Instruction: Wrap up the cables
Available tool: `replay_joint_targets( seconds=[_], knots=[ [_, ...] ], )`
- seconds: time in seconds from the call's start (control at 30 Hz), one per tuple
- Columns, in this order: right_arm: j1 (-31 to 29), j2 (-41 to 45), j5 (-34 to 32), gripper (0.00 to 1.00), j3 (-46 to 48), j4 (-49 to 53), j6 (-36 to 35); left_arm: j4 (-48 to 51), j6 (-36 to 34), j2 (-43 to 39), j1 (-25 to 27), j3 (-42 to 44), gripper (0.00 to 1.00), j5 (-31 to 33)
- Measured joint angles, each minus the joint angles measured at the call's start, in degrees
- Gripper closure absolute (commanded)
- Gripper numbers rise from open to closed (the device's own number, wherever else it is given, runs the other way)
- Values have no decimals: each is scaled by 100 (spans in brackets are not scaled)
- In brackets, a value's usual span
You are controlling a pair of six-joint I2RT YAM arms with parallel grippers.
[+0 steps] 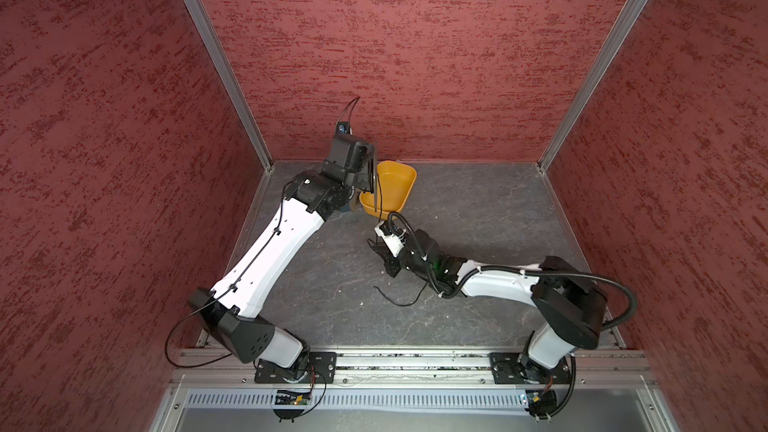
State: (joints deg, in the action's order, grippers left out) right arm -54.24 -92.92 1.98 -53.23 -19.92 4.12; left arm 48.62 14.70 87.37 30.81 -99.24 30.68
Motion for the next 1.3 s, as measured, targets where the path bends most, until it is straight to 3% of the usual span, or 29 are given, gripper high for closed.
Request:
replay_joint_targets(
  seconds=[0.13,0.33,0.7,0.87,1.0,1.3],
  knots=[
    [13,258,-151,100,-317,514,-4,-2,52,94,-81,87,100,-175],
    [79,249,-415,100,87,745,96,9,260,-308,-476,98,100,-927],
    [221,-601,-223,100,332,649,396,-175,706,-1460,-973,348,100,-2256],
    [-9,-765,-240,100,59,713,315,-407,922,-1458,-1158,461,100,-2544],
    [-358,-758,-415,100,-328,1010,118,-728,922,-1187,-1056,535,100,-2326],
    [-839,17,-1106,100,-619,2166,-208,-828,197,33,-302,527,100,-741]
  ],
)
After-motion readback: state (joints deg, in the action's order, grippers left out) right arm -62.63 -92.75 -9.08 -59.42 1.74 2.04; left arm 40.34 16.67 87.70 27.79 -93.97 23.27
